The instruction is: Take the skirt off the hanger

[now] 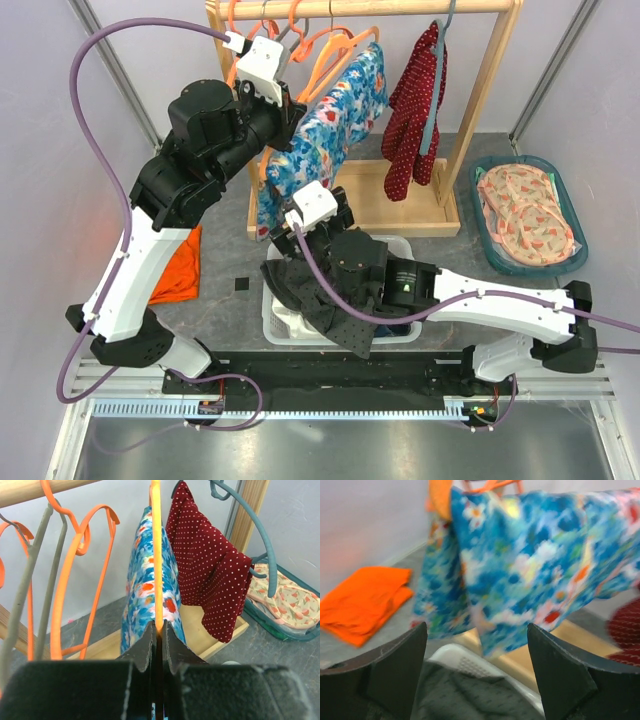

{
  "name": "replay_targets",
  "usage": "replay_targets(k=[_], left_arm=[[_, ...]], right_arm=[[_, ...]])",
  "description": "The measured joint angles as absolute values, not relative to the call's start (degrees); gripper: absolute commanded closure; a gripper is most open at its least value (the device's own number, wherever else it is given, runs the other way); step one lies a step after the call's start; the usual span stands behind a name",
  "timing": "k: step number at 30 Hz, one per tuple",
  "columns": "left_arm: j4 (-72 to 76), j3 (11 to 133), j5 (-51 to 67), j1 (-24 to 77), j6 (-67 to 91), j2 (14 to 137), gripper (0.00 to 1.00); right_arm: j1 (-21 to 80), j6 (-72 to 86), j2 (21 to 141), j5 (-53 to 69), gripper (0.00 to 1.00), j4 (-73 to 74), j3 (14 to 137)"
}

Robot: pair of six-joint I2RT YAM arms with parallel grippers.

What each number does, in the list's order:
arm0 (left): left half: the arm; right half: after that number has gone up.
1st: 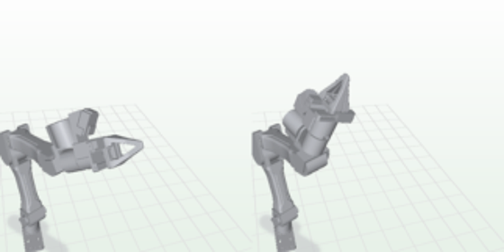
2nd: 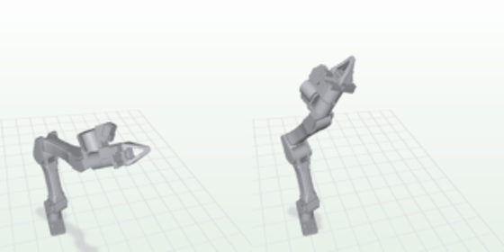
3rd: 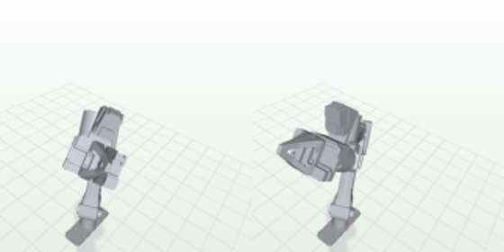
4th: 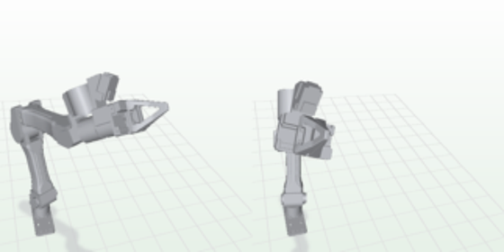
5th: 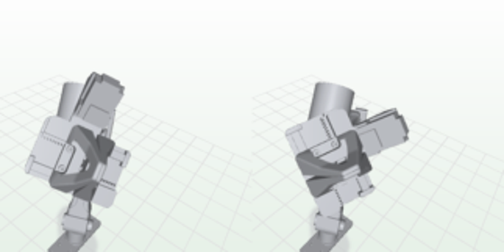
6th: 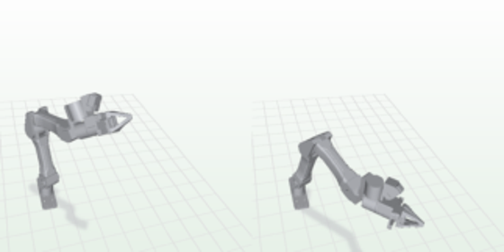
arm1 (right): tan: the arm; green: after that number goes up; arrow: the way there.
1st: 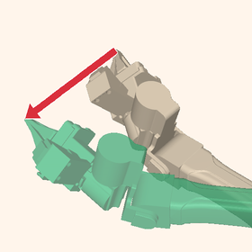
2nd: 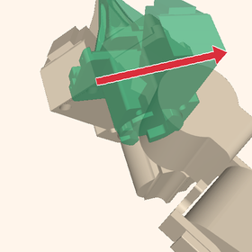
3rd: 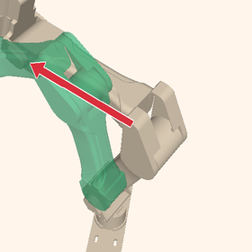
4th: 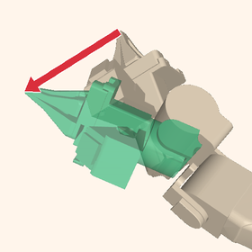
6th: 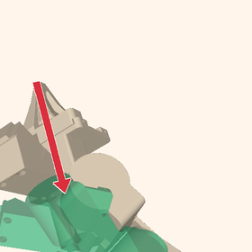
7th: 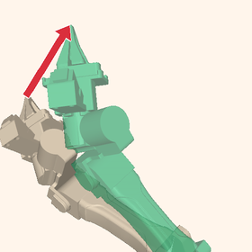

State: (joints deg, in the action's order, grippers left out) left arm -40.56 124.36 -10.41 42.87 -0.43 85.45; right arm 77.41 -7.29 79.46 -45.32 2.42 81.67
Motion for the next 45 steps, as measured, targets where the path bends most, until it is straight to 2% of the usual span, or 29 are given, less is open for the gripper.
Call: replay_targets(k=[4, 11, 16, 18, 19, 22, 23, 24, 25, 31, 45], left_arm=[[-40.6, 124.3, -10.4, 42.9, -0.1, 85.4, 0.98], [-40.6, 124.3, -10.3, 42.9, 0.3, 84.8, 0.98], [-40.6, 124.3, -10.3, 42.9, 0.6, 84.6, 0.98], [-40.6, 124.3, -10.3, 42.9, 0.6, 84.6, 0.98], [-40.6, 124.3, -10.3, 42.9, 0.6, 84.6, 0.98], [-40.6, 124.3, -10.3, 42.9, 0.6, 84.6, 0.98], [-40.6, 124.3, -10.2, 42.9, 0.6, 84.6, 0.98], [-40.6, 124.3, -10.2, 42.9, 0.6, 84.6, 0.98], [-40.6, 124.3, -10.2, 42.9, 0.6, 84.6, 0.98], [-40.6, 124.3, -10.3, 42.9, 0.6, 84.6, 0.98], [-38.0, 124.0, -10.0, 43.2, 1.0, 84.7, 0.98]], right_arm=[[77.4, -17.5, 80.4, -53.1, 0.18, -7.8, 79.6], [77.3, -34.5, 83.7, -61.2, 0.3, -28.1, 77.3], [76.1, -36.1, 85.3, -61.3, 0.29, -29.2, 77.3], [75.2, -34.7, 85.2, -60.9, 0.32, -28.3, 77.3], [74.7, -33.6, 85.2, -60.2, 0.36, -27.5, 77.3], [73.5, -29.6, 85.2, -57.6, 0.65, -22.7, 77.6], [73.2, -28.9, 85.2, -56.9, 0.87, -21.4, 77.8], [73.0, -28.0, 85.2, -56.2, 0.97, -20.0, 78.2], [72.9, -27.2, 85.2, -55.5, 1.0, -18.4, 78.7], [72.9, -24.0, 81.6, -52.4, 1.0, -11.1, 83.8], [72.9, -17.7, 57.5, -43.2, 1.0, -3.3, 104.8]])
